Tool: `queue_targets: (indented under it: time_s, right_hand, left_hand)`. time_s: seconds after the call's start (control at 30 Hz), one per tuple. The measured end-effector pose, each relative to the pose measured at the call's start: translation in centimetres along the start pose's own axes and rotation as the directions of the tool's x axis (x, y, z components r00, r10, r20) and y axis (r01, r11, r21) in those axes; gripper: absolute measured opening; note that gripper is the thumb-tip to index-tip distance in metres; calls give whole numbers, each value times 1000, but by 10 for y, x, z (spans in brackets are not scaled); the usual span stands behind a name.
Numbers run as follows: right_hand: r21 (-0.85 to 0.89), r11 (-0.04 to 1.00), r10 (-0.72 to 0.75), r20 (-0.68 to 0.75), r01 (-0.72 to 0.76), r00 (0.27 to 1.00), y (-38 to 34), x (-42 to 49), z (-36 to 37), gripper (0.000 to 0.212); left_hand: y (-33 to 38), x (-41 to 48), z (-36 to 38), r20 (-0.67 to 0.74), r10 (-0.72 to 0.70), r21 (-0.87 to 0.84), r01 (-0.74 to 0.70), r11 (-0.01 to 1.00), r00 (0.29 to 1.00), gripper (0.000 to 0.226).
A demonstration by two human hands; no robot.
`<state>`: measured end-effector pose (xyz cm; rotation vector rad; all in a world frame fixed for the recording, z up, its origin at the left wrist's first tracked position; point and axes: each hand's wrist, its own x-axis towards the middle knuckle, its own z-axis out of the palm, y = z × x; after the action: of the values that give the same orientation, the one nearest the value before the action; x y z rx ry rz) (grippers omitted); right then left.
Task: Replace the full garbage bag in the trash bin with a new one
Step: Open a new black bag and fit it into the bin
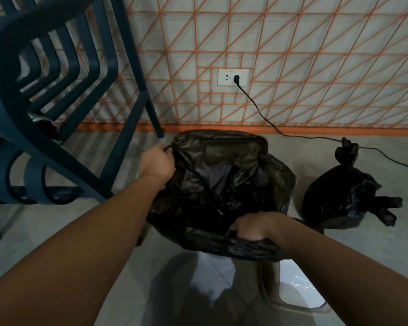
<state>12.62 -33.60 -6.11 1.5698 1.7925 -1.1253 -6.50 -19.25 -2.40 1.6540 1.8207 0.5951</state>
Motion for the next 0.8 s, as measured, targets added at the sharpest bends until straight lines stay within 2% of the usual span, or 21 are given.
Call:
queue_targets:
  time_s: [0.03, 0.07, 0.1, 0.13, 0.17, 0.2, 0.23, 0.27, 0.3, 0.33, 0.37, 0.43, 0.47, 0.5, 0.57, 0.7, 0.8]
  right_hand:
    - [-27, 1000, 11, -20, -12, 1000, 0, 1, 1, 45]
    - [-30, 999, 9, -88, -12, 996, 0, 0, 1, 44]
    - [-9, 1000, -6, -209, 4, 978, 1, 0, 0, 41]
    - [13, 999, -35, -369, 42, 929, 2, 0, -3, 35]
    - [5, 996, -76, -551, 94, 831, 4, 1, -5, 28]
    - [-39, 990, -125, -709, 138, 694, 5, 2, -7, 21]
    - [-100, 980, -180, -809, 171, 560, 5, 3, -10, 16]
    - [-166, 966, -242, -853, 199, 462, 3, 3, -12, 16]
    - [-238, 948, -309, -849, 211, 430, 3, 6, -14, 23]
    - [-297, 933, -358, -803, 201, 476, 3, 10, -15, 35]
    - [-321, 931, -361, -727, 175, 584, 3, 15, -14, 48]
    - [-300, 951, -227, -521, 73, 823, 6, 28, -14, 70]
    - [-278, 960, -140, -421, 20, 896, 8, 34, -15, 76]
    - [-247, 969, -67, -340, -20, 938, 10, 40, -16, 79]
    - [-205, 976, 24, -227, -72, 974, 12, 54, -17, 78]
    - [-297, 947, 105, -81, -125, 991, 10, 73, -10, 65]
    - [-286, 950, 104, -78, -122, 991, 8, 72, -8, 63]
  left_hand:
    - [1, 2, 0, 3, 31, -85, -31, 996, 1000, 21]
    - [1, 1, 0, 11, 90, -100, -88, 991, 996, 23]
    - [2, -1, 2, 8, 167, -54, -166, 985, 986, 32]
    - [1, -4, 5, -9, 250, 8, -250, 968, 968, 40]
    - [0, -11, 7, -31, 330, 41, -329, 943, 943, 43]
    - [0, -19, 9, -44, 403, 42, -401, 915, 914, 40]
    - [-1, -26, 11, -36, 465, 36, -464, 885, 885, 36]
    - [-3, -33, 14, 3, 519, 31, -519, 854, 855, 35]
    - [-6, -37, 17, 80, 557, 44, -562, 826, 826, 38]
    - [-9, -40, 20, 188, 575, 81, -596, 799, 796, 47]
    - [-12, -42, 23, 316, 559, 138, -620, 772, 766, 61]
    - [-18, -44, 29, 523, 433, 273, -625, 731, 734, 96]
    - [-21, -44, 30, 576, 365, 325, -614, 719, 732, 108]
    - [-24, -43, 32, 606, 317, 353, -604, 715, 730, 117]
    - [-29, -42, 34, 638, 262, 371, -587, 719, 724, 128]
    - [-34, -40, 37, 656, 231, 404, -592, 697, 719, 138]
    - [-37, -40, 40, 647, 246, 414, -603, 681, 722, 135]
